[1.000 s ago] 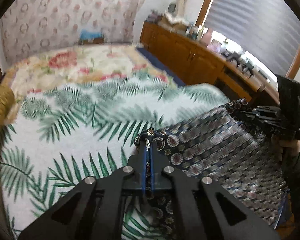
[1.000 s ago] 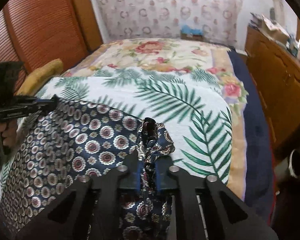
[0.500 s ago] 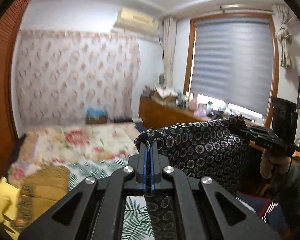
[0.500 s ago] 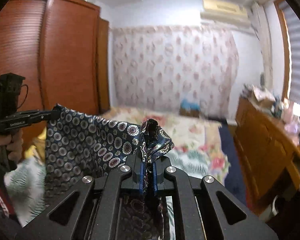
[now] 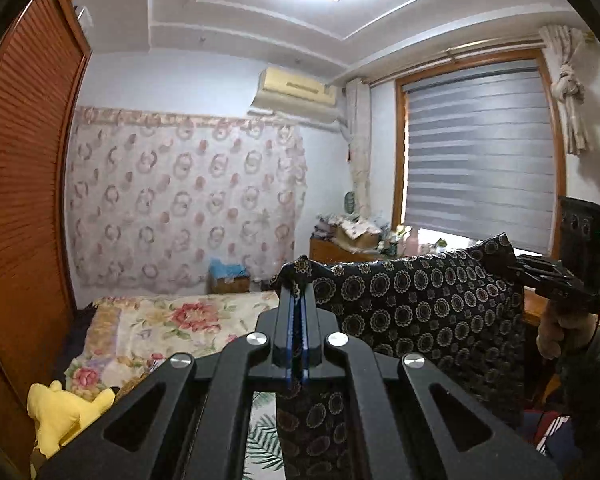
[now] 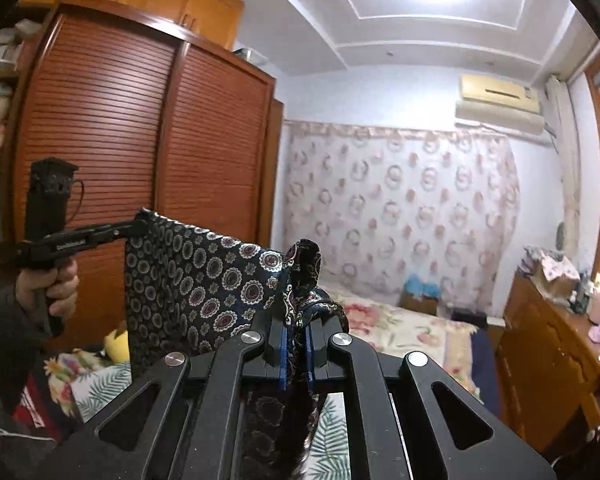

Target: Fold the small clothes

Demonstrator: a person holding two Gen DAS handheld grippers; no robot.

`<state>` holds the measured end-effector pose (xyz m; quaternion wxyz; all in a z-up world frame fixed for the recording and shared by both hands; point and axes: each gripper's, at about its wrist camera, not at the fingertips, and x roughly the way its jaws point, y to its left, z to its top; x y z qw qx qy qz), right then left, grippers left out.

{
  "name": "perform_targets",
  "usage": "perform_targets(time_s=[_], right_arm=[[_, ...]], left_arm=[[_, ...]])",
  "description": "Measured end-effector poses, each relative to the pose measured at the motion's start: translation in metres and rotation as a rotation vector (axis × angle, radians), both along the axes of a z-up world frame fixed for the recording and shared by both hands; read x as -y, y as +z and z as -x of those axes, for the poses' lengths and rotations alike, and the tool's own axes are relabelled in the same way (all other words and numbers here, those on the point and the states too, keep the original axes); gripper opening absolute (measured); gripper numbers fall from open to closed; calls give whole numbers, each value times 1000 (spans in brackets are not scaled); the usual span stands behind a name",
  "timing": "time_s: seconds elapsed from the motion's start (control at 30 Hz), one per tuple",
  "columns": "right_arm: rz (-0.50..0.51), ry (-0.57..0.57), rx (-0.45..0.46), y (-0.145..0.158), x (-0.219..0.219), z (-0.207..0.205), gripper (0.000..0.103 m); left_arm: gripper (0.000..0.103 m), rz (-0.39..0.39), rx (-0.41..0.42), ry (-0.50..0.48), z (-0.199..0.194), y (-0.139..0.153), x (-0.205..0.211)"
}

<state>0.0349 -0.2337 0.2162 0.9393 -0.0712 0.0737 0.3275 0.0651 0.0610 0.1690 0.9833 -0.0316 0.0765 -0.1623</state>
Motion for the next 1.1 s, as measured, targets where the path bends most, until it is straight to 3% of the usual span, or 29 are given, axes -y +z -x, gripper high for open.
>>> perform_targets(time_s=[0.07, 0.17, 0.23, 0.3, 0.43, 0.5, 0.6, 0.63, 0.77, 1.1], right_arm=[[27, -6, -11, -4, -8, -14, 3], [68, -34, -67, -21, -21, -52, 3], [91, -71, -134, -44, -30, -96, 4], [133, -97, -220, -71, -41, -137, 10], [317, -210, -425, -162, -58, -218, 21], [365, -257, -488, -197, -57, -233, 38], [390, -279, -498, -226, -52, -232, 65], [393, -283, -507, -232, -50, -230, 67], [380, -296, -523, -235, -42, -218, 67], [279, -275, -568, -241, -24, -144, 69]], left_arm=[[0, -5, -44, 20, -26, -14, -4], [8, -62, -139, 101, -88, -53, -7], [10, -121, -271, 156, -137, -93, -12], [10, -125, -375, 144, -167, -128, -18], [18, -130, -502, 141, -178, -181, -28], [20, -134, -531, 122, -168, -198, -28], [21, -150, -559, 109, -151, -211, -23], [21, -147, -567, 99, -144, -215, -21], [21, -148, -592, 82, -117, -220, -7], [21, -110, -639, 53, -62, -248, -3]])
